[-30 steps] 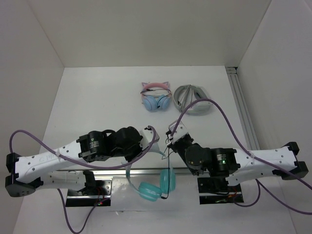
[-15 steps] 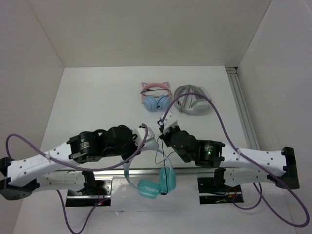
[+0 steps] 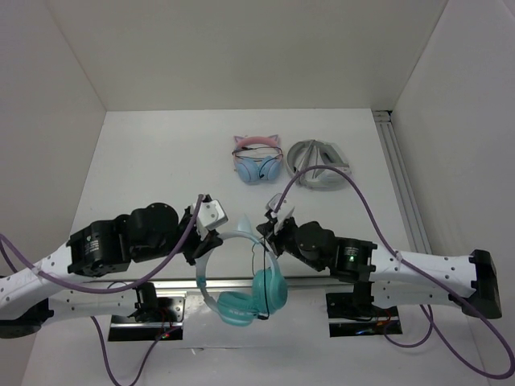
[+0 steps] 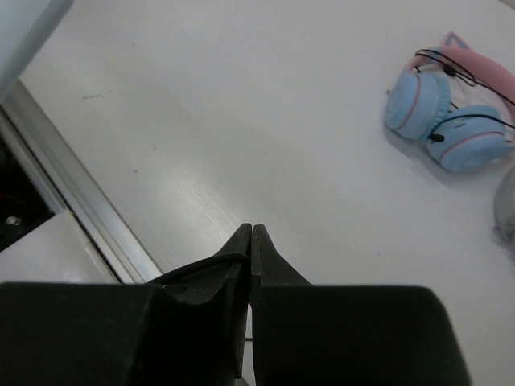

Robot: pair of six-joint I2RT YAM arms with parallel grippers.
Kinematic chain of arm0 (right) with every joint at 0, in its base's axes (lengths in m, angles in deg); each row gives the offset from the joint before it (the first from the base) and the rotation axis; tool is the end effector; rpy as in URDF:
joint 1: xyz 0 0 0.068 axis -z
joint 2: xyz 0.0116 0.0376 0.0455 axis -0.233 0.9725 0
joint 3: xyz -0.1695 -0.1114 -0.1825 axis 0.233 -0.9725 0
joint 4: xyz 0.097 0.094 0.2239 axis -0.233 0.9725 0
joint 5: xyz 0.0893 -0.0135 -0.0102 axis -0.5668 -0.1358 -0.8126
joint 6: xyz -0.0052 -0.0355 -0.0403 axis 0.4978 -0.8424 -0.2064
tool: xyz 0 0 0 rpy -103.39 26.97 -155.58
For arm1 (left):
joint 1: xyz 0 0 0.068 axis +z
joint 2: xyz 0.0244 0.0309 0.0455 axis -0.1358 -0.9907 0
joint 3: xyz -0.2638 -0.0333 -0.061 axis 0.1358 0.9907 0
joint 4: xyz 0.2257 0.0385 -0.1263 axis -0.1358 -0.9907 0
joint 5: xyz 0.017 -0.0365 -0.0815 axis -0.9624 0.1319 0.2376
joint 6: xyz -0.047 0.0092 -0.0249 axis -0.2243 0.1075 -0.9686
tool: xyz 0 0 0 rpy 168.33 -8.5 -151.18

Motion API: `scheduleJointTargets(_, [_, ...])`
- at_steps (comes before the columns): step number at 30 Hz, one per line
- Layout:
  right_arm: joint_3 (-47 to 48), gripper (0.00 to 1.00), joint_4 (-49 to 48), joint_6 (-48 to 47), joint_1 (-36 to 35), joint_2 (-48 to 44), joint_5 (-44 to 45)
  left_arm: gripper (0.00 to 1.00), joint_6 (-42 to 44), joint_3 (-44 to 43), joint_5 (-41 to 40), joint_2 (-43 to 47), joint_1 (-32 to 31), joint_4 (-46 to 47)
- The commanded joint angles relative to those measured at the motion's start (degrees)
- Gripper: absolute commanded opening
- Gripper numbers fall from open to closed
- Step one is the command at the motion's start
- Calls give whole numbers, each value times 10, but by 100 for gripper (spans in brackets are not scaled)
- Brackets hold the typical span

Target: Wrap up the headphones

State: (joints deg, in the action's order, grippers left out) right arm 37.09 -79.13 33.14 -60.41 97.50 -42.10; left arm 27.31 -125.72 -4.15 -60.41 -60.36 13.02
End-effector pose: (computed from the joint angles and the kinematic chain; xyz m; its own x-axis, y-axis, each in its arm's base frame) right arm 0.0760 0.2041 0.3052 -0.1394 -0.2253 -0.9643 -0.7247 0.6868 -0.0557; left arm 0.0588 -0.1324 0.4055 -0.2930 0.3168 -0.9021 0.8328 0.5480 -0.0781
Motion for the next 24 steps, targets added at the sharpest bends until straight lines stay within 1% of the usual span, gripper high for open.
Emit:
scheduleJointTargets(1, [-45, 12, -119, -19, 11, -28, -91, 0, -14, -38, 41, 20, -10, 89])
scheduleJointTargets(2, [-66, 19, -143, -19, 11, -28, -101, 0, -21, -38, 35, 20, -10, 97])
scheduleJointTargets(3, [-74, 36, -166, -7, 11, -22, -101, 0, -21, -38, 35, 20, -10, 97])
scheduleJointTargets(4, [-86, 37, -194, 12, 11, -16, -116, 0, -28, -38, 30, 20, -10, 105])
scheduleJointTargets(5, [-97, 37, -255, 12, 11, 2, -125, 0, -28, -43, 30, 20, -10, 105])
scheduleJointTargets(8, [-139, 39, -348, 36, 11, 43, -124, 0, -46, -48, 24, 20, -10, 129])
scheduleJointTargets(9, [-154, 40, -401, 36, 16, 53, -124, 0, -47, -48, 24, 20, -10, 136])
scheduleJointTargets(11, [-154, 40, -440, 51, 29, 76, -158, 0, -69, -48, 18, 34, -10, 155])
scheduleJointTargets(15, [-154, 42, -512, 73, 36, 150, -189, 0, -101, -43, -16, 52, -10, 186])
scheduleJointTargets(17, [-154, 43, -538, 88, 41, 170, -197, 0, -113, -36, -45, 61, -10, 197])
scheduleJointTargets(23, [-178, 44, -659, 124, 46, 229, -250, 0, -148, -31, -116, 82, -10, 214])
scheduleJointTargets(24, [-178, 44, -668, 130, 52, 238, -257, 0, -160, -31, -146, 82, -10, 214])
